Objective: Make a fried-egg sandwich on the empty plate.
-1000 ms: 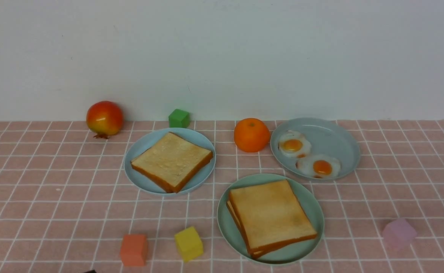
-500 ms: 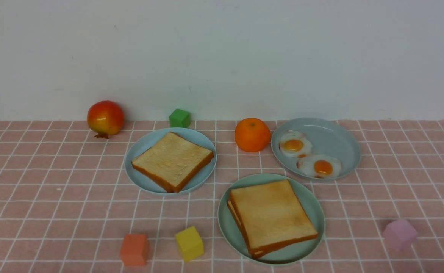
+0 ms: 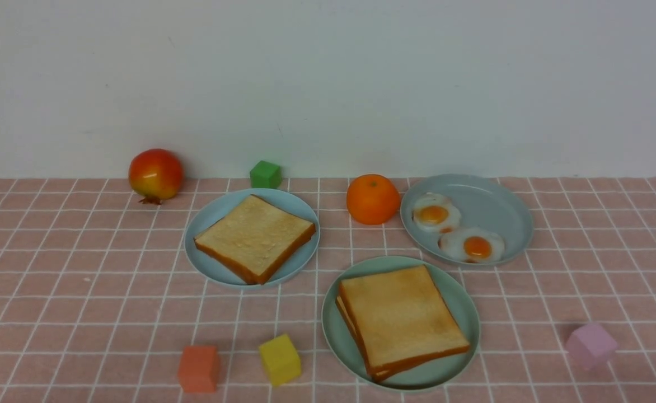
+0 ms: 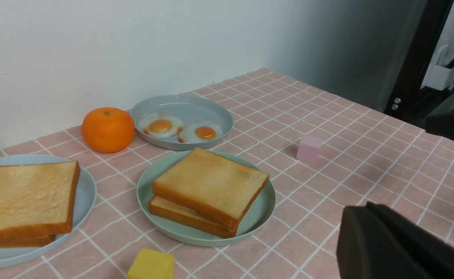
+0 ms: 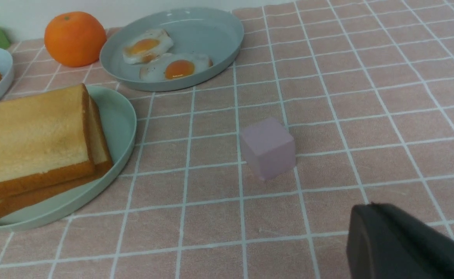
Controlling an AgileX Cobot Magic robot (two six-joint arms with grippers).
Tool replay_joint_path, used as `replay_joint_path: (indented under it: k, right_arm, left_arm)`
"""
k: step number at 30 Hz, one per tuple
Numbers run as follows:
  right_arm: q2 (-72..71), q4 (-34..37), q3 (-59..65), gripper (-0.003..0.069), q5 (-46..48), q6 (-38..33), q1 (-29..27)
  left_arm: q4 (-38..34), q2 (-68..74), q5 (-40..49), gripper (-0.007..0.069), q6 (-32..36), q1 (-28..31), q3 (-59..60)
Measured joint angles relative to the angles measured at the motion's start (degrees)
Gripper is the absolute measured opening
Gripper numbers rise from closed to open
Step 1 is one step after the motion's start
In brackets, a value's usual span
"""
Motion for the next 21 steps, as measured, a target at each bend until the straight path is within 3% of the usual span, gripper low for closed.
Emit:
replay_joint_path:
  k: [21]
  right_arm:
    - [0.0,0.05,0.0,0.0016,0.07,0.0,0.0]
  left_arm:
    - [0.0,0.0,0.11,0.0019,0.0,0.0,0.0]
